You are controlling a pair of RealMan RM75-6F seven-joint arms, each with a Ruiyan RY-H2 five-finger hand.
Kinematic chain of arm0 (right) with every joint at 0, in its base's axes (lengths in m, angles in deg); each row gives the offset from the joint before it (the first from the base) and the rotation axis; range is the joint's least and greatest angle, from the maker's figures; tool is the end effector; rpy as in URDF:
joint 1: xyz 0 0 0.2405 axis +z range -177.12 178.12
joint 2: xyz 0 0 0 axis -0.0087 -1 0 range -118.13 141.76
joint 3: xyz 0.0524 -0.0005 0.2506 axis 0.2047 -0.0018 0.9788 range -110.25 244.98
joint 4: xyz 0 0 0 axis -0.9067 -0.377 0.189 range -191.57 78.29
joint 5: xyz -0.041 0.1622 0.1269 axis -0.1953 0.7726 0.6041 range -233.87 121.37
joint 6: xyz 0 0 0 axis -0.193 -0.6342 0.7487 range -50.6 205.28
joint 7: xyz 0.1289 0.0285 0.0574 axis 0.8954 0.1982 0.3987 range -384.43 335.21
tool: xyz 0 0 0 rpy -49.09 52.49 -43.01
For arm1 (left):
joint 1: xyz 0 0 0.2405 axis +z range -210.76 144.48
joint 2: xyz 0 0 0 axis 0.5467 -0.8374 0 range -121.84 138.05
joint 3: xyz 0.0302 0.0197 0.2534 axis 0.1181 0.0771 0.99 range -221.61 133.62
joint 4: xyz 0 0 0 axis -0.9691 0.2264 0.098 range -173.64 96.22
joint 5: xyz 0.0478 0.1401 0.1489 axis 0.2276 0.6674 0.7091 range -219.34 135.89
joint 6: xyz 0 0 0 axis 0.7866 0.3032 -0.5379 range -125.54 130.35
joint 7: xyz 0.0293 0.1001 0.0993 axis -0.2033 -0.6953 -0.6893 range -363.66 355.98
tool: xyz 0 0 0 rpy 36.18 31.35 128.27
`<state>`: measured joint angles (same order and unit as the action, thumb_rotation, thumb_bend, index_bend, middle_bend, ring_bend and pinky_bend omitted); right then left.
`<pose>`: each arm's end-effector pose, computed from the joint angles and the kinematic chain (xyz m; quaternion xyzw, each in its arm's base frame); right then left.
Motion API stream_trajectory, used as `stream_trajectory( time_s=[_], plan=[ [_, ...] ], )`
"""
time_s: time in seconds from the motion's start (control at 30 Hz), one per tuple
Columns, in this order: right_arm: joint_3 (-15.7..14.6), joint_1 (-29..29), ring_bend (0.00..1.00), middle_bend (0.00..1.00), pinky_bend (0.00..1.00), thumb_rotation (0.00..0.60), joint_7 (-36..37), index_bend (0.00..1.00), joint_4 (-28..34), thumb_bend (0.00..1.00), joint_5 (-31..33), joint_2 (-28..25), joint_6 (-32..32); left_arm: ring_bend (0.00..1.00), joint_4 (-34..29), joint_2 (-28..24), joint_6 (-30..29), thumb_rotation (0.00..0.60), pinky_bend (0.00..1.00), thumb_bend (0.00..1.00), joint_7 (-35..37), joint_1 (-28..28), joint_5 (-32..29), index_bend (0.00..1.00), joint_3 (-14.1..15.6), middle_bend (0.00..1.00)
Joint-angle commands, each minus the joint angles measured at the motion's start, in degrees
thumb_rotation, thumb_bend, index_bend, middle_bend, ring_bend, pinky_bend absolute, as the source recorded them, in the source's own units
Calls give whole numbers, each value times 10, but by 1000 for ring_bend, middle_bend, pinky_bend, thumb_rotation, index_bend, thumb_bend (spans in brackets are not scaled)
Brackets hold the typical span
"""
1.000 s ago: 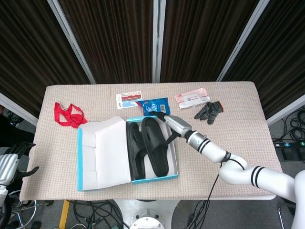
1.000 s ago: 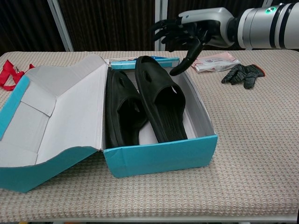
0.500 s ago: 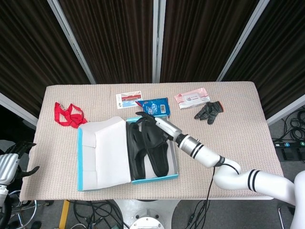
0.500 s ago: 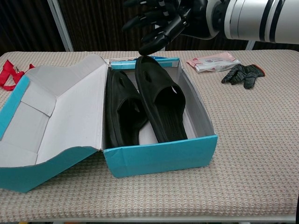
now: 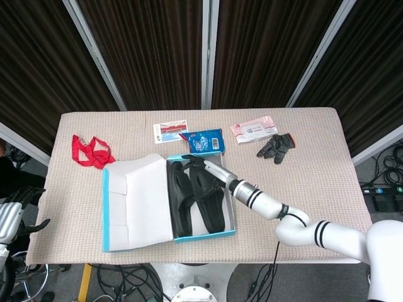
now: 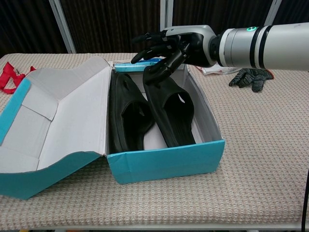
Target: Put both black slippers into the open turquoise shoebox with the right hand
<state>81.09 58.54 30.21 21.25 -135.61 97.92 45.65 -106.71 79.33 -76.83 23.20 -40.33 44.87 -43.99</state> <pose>-0.0637 -0.3831 -0.0311 0.6156 -0.6663 0.4153 0.0680 -0.3826 0.1905 0.1489 -0.5751 -0.4701 -0.4013 0.5359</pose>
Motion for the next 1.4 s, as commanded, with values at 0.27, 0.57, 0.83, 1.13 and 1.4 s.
stream_trajectory(
  time_s=[0.27,0.57,0.83,1.13,1.4],
  plan=[
    [-17,-5,36,195,186,600,24,0,-17,0,-12,1,11,130,-1,0,0,600,201,174,-3,-1,1,238,0,229],
    [0,-14,49,201,186,600,31,0,23,0,-35,-39,-37,129,-2,1,1,600,200,174,-5,-2,0,238,-1,230],
    [-3,-71,45,205,186,600,-149,2,86,0,-59,-131,-158,130,-7,0,-4,600,201,174,-16,-2,1,238,-3,230],
    [-33,-229,0,115,73,600,-613,9,209,26,64,-234,-358,129,-20,-4,-19,600,200,174,-36,-7,3,238,-15,230],
    [-88,-348,0,38,0,600,-760,10,272,26,105,-274,-488,130,-33,-9,-33,600,200,175,-62,-16,17,238,-19,230]
  ],
)
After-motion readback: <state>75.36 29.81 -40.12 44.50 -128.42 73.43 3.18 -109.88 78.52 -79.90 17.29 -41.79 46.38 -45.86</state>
